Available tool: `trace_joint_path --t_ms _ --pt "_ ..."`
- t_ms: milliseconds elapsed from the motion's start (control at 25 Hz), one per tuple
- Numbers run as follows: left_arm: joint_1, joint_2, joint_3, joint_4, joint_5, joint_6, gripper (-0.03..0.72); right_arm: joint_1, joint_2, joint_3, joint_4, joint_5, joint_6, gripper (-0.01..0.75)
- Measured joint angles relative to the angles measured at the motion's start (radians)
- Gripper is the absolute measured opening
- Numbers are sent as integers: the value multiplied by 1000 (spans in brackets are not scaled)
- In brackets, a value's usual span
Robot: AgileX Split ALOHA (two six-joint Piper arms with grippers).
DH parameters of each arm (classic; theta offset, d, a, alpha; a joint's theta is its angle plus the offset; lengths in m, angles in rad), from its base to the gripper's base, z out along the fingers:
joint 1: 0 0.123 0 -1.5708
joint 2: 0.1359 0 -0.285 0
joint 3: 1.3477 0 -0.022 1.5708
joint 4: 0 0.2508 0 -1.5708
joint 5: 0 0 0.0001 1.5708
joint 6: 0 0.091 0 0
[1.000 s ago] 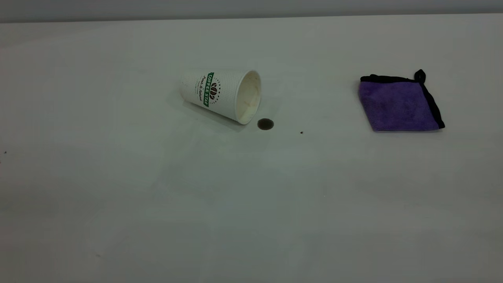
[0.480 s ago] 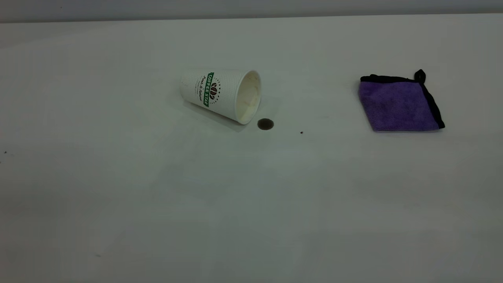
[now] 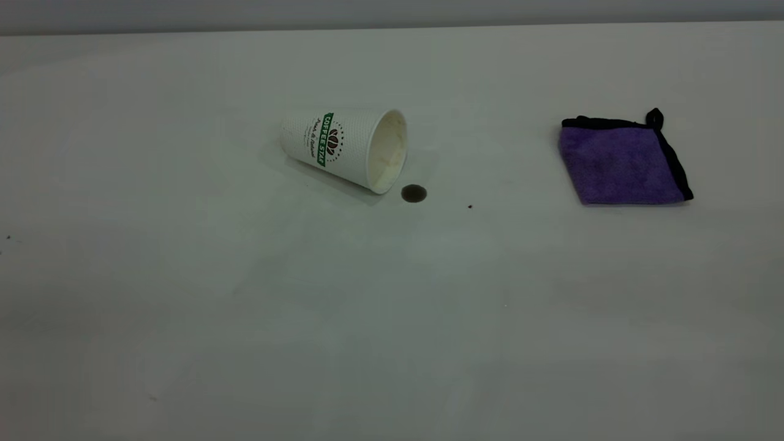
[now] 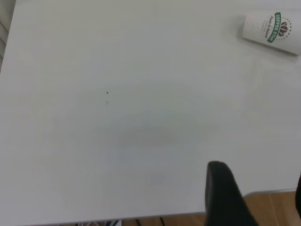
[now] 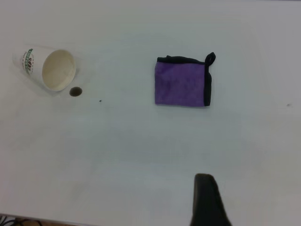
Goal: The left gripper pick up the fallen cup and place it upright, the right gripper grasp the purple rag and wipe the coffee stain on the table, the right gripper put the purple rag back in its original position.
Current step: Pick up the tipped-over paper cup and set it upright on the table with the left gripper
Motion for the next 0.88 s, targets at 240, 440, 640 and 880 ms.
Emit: trace_joint_path --t_ms 240,440,640,880 --pt "0 67 -32 -6 -81 -1 431 0 0 0 0 0 0 524" --pt "1 323 -73 -84 -166 62 555 0 0 0 0 0 0 524" --pt "1 630 -143 -174 -289 158 599 0 0 0 0 0 0 524" --pt "1 957 -234 -339 -450 304 580 0 0 0 0 0 0 524"
